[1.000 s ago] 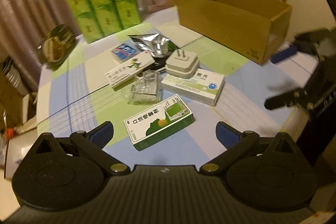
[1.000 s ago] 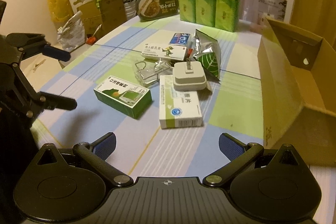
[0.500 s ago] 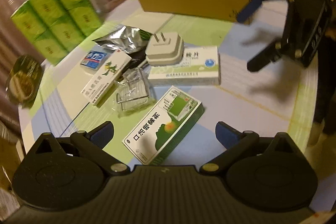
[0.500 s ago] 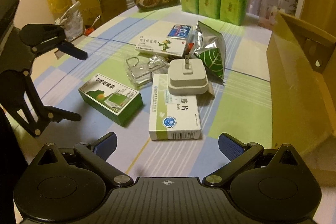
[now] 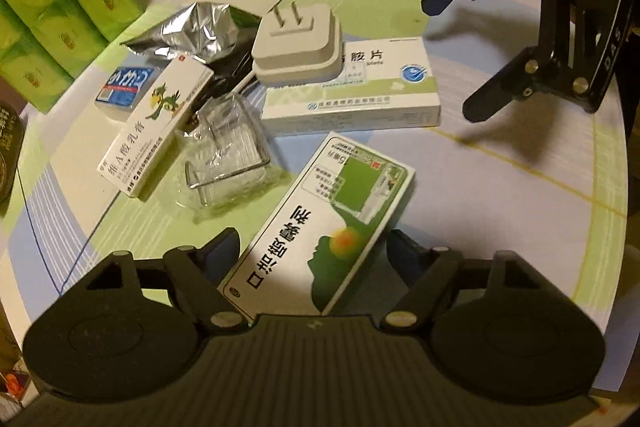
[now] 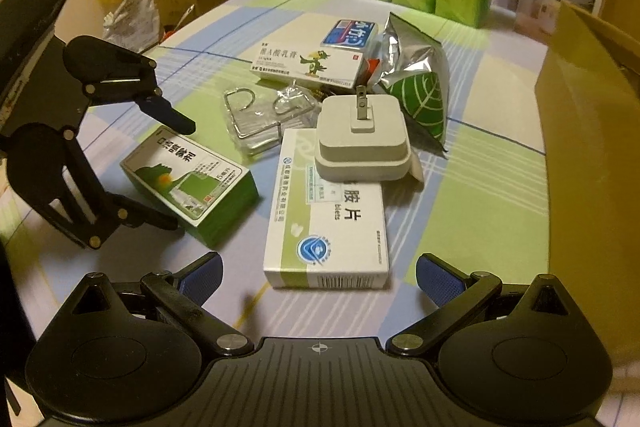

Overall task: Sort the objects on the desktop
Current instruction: 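Close left tool on green spray box while right tool grasps white tablet box, then lift green spray box with left tool while right tool lifts tablet box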

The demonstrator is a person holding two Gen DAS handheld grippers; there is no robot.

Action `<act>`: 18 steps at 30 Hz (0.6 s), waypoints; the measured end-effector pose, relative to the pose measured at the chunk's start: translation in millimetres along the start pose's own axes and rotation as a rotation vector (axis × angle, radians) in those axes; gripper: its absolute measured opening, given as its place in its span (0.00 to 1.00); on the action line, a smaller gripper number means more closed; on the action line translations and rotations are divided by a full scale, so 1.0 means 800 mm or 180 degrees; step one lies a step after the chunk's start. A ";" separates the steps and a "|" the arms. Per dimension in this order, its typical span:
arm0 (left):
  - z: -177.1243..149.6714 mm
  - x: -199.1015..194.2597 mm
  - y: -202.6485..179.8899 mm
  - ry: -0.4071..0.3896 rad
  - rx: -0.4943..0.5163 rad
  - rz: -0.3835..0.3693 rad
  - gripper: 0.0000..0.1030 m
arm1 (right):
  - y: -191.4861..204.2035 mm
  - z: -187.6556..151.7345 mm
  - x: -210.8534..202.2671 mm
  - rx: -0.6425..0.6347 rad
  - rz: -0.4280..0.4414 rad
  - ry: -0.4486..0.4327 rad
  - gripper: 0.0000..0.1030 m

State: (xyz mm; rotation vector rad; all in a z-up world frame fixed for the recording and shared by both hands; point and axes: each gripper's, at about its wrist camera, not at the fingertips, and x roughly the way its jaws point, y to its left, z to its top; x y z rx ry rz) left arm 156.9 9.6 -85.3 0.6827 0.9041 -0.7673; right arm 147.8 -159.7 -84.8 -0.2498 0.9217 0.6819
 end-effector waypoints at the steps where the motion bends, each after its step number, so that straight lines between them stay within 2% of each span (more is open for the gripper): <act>1: -0.001 0.001 0.003 -0.0003 -0.0042 -0.0021 0.74 | 0.000 0.002 0.004 -0.0010 -0.0002 0.0008 0.98; 4: -0.001 0.001 0.007 0.0008 -0.0184 -0.0034 0.71 | 0.000 0.010 0.016 -0.0061 -0.0019 0.0036 0.95; 6: 0.000 0.000 0.010 0.0034 -0.0340 -0.0012 0.69 | 0.001 0.013 0.024 -0.0134 -0.0058 0.0084 0.85; 8: 0.001 -0.002 0.013 0.0083 -0.0575 -0.0010 0.63 | 0.000 0.015 0.032 -0.0167 -0.0063 0.0144 0.68; 13: -0.003 -0.005 0.002 0.0180 -0.0802 0.0014 0.57 | -0.005 0.010 0.026 -0.0162 0.0005 0.0199 0.66; 14: -0.004 -0.005 -0.002 0.0202 -0.0827 0.0019 0.53 | -0.005 0.007 0.022 -0.0170 0.0032 0.0220 0.66; 18: -0.003 -0.010 -0.021 0.0245 -0.0969 0.0034 0.50 | -0.008 -0.015 -0.005 -0.0208 0.0118 0.0326 0.66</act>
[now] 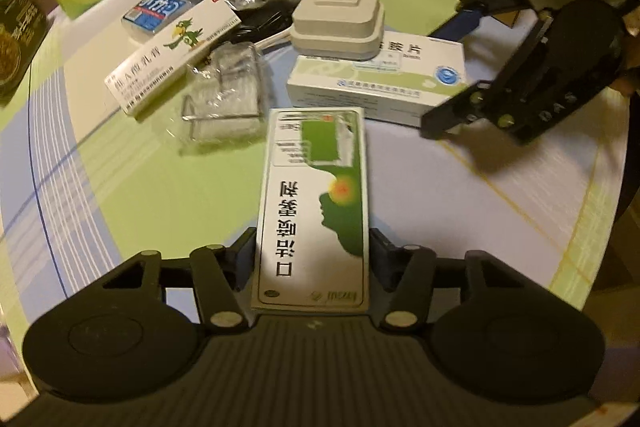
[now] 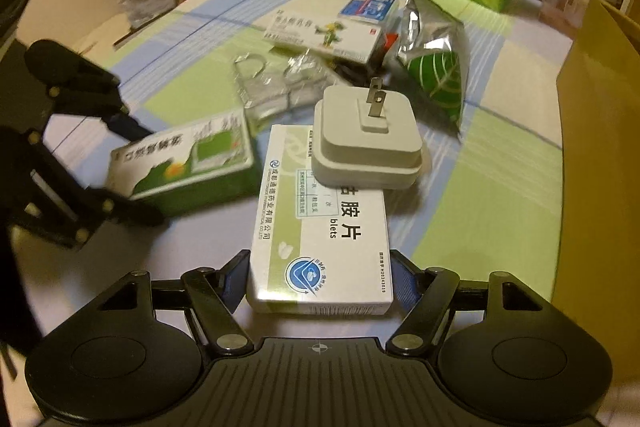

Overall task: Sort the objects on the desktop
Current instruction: 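Lift green spray box with left tool while right tool lifts tablet box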

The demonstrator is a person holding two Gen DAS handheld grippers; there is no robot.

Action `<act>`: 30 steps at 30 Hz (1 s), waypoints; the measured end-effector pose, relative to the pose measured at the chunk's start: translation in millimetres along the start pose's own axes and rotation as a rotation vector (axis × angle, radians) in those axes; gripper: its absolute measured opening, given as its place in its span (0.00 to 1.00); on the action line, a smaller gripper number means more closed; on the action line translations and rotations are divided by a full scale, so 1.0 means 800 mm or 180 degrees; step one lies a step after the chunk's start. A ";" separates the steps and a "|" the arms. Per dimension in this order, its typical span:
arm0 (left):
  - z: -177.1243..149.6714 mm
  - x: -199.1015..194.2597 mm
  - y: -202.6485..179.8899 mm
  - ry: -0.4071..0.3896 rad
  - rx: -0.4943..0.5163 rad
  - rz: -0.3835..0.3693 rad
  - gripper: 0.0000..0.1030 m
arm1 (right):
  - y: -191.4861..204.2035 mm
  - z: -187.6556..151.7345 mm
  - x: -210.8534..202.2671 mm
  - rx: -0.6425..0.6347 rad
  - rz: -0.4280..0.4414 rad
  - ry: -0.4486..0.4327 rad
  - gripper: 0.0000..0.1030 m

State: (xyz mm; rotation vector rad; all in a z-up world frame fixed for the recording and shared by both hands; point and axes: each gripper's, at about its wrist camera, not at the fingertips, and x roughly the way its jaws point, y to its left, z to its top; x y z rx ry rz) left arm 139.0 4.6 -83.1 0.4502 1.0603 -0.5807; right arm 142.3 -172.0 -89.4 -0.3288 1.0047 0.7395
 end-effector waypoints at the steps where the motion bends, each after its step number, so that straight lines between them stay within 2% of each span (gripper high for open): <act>1: -0.001 -0.002 -0.005 -0.0002 -0.0044 0.0003 0.50 | -0.001 -0.008 -0.007 0.0007 0.0017 0.0026 0.66; 6: -0.008 -0.008 -0.035 -0.0027 -0.0239 -0.0012 0.50 | -0.008 -0.050 -0.038 0.0058 0.0006 0.0108 0.66; 8: -0.011 -0.011 -0.051 -0.0051 -0.0307 -0.0054 0.50 | -0.013 -0.061 -0.048 0.0192 0.0155 0.0116 0.66; 13: -0.014 -0.015 -0.083 -0.0104 -0.0377 -0.0070 0.50 | -0.010 -0.053 -0.054 0.0124 0.0029 0.0033 0.66; 18: -0.015 -0.018 -0.088 -0.0117 -0.0459 0.0012 0.49 | 0.007 -0.043 -0.057 -0.0089 0.0016 0.0040 0.66; 26: -0.017 -0.023 -0.094 -0.0174 -0.0539 0.0105 0.50 | 0.005 -0.093 -0.081 -0.0010 0.0094 0.0089 0.66; 30: -0.018 -0.019 -0.096 -0.0160 -0.0562 0.0099 0.52 | -0.003 -0.113 -0.100 0.0005 -0.0053 0.0110 0.66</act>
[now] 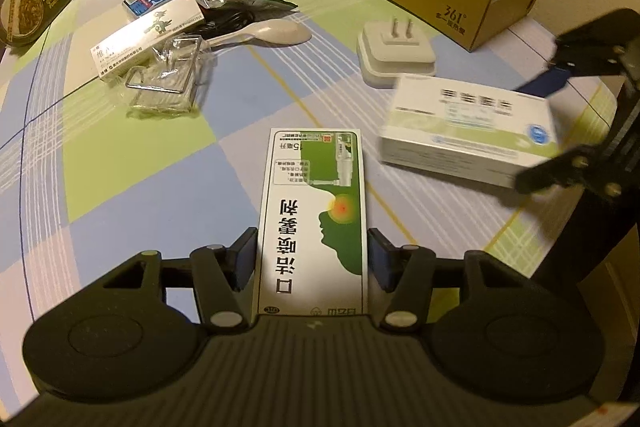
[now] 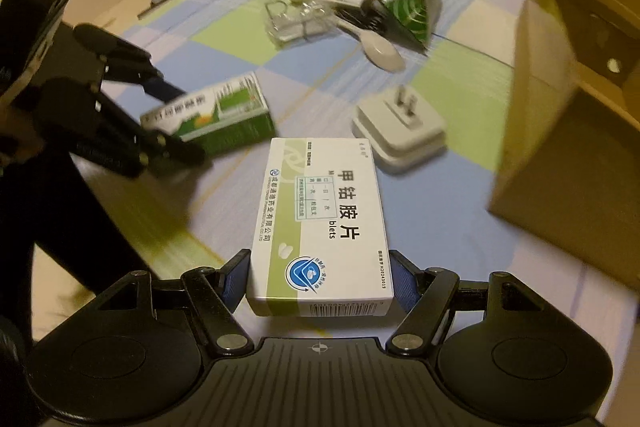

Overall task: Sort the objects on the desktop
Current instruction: 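Lift green spray box with left tool while right tool lifts tablet box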

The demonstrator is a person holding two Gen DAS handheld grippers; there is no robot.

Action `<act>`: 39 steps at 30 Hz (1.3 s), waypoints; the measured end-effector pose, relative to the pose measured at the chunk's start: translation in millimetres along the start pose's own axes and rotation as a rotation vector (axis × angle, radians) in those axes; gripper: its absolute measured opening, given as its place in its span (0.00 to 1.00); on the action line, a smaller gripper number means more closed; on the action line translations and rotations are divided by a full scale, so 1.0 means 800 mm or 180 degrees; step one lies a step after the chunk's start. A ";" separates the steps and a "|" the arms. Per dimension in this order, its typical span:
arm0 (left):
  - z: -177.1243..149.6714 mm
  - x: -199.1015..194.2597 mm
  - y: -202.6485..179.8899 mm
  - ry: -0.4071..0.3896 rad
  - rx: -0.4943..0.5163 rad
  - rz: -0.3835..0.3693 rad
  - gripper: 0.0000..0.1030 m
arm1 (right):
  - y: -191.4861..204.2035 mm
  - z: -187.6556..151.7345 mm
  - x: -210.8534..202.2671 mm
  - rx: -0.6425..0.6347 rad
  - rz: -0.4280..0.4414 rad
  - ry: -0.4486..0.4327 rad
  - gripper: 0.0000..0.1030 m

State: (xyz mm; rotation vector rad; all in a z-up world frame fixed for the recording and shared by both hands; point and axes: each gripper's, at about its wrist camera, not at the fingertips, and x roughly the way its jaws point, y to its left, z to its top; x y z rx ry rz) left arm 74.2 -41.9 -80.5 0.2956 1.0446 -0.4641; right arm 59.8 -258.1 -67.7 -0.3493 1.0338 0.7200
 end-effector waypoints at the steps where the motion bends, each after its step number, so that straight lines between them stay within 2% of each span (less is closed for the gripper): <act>1: 0.000 0.001 0.000 0.0004 -0.0010 -0.0004 0.54 | -0.005 -0.005 -0.004 0.0053 -0.0043 -0.0016 0.66; 5: 0.005 0.004 -0.005 -0.0014 -0.0009 -0.0012 0.64 | -0.022 -0.014 -0.004 0.0239 -0.0274 -0.0070 0.66; 11: 0.013 0.009 -0.007 -0.0048 -0.0081 0.0035 0.66 | -0.020 -0.018 0.009 0.0272 -0.0354 -0.0123 0.67; 12: 0.014 0.009 -0.006 -0.0051 -0.0109 0.0038 0.66 | -0.020 -0.020 0.010 0.0268 -0.0344 -0.0134 0.68; 14: 0.014 0.008 -0.006 -0.0065 -0.0152 0.0052 0.65 | -0.019 -0.023 0.011 0.0281 -0.0297 -0.0172 0.80; 17: 0.013 0.007 -0.006 -0.0064 -0.0178 0.0060 0.65 | -0.018 -0.025 0.012 0.0303 -0.0262 -0.0208 0.83; 21: 0.013 0.008 -0.008 -0.0048 -0.0168 0.0096 0.57 | -0.024 -0.024 0.016 0.0408 -0.0270 -0.0236 0.83; 23: 0.014 0.009 -0.007 -0.0049 -0.0176 0.0108 0.49 | -0.027 -0.023 0.017 0.0465 -0.0272 -0.0251 0.83; 36: 0.020 0.013 -0.017 -0.0043 -0.0142 0.0197 0.49 | -0.026 -0.017 0.018 0.0520 -0.0283 -0.0293 0.82; 37: 0.020 0.014 -0.018 -0.0035 -0.0133 0.0211 0.50 | -0.025 -0.018 0.019 0.0525 -0.0284 -0.0295 0.81; 39: 0.019 0.017 -0.019 -0.0017 -0.0122 0.0235 0.50 | -0.025 -0.017 0.019 0.0519 -0.0300 -0.0289 0.68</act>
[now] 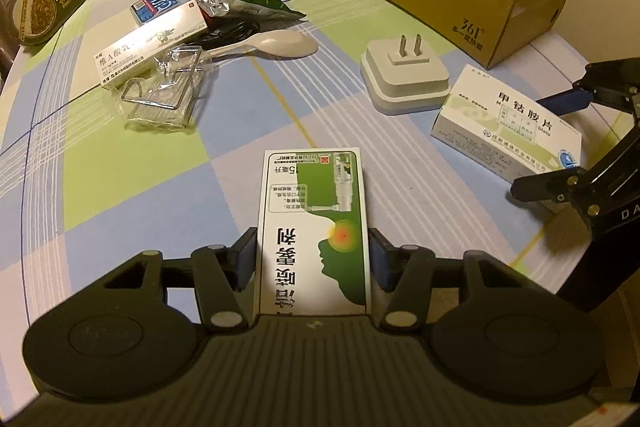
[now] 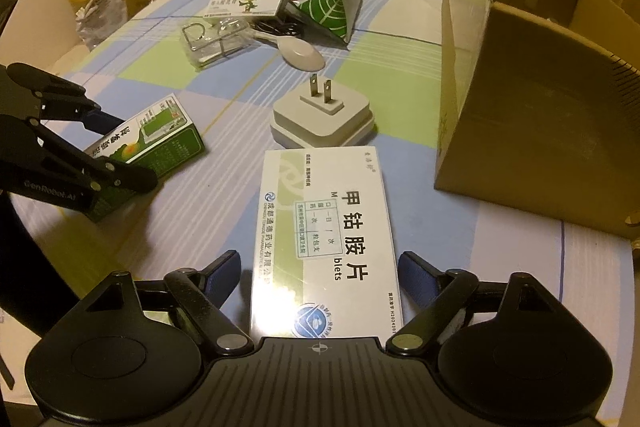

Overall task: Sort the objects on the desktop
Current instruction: 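Lift green spray box with left tool while right tool lifts tablet box, then carry both boxes over cardboard box and open both tools to drop them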

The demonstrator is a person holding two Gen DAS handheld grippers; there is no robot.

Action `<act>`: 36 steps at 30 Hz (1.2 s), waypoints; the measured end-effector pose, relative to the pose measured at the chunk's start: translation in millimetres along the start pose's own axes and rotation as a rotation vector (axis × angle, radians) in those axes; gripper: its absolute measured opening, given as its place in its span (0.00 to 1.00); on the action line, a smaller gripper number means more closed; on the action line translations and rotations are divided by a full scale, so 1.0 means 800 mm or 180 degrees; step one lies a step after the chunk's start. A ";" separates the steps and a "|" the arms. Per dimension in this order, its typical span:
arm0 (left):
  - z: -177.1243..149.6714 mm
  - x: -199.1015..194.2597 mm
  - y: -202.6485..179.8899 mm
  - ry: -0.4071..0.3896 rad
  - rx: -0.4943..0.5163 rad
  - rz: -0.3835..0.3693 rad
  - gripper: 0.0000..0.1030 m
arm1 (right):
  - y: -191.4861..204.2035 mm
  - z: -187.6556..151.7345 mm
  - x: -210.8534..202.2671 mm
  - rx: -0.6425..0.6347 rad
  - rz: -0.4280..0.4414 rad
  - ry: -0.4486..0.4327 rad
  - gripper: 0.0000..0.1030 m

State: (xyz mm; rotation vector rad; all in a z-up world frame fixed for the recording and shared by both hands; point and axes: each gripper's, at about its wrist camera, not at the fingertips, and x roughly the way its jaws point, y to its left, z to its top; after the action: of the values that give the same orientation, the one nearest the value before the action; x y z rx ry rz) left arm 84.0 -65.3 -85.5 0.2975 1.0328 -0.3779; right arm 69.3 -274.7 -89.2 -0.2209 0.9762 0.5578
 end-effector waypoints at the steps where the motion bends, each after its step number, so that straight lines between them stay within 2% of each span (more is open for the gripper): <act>1: 0.000 0.001 -0.001 0.0009 0.0003 0.0008 0.51 | 0.000 0.000 0.000 -0.0004 -0.0015 -0.0001 0.66; 9: 0.001 -0.007 -0.003 -0.0017 -0.0030 -0.0021 0.49 | 0.000 0.003 -0.019 0.0057 -0.0037 -0.0162 0.66; 22: 0.016 -0.054 -0.018 -0.0307 -0.0158 -0.0158 0.49 | 0.011 0.015 -0.071 0.0100 -0.0123 -0.0426 0.66; 28: 0.044 -0.081 -0.032 -0.0489 -0.0169 -0.0236 0.49 | 0.003 0.031 -0.113 0.0107 -0.0191 -0.0639 0.66; 36: 0.115 -0.107 -0.062 -0.0771 -0.0074 -0.0415 0.49 | -0.045 0.066 -0.169 0.0160 -0.0495 -0.0964 0.66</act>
State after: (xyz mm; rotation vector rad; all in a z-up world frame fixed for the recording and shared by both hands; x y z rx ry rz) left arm 94.3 -133.3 30.4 0.1591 0.8199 -0.5065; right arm 68.1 -329.6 49.9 -0.1600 0.6718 0.4093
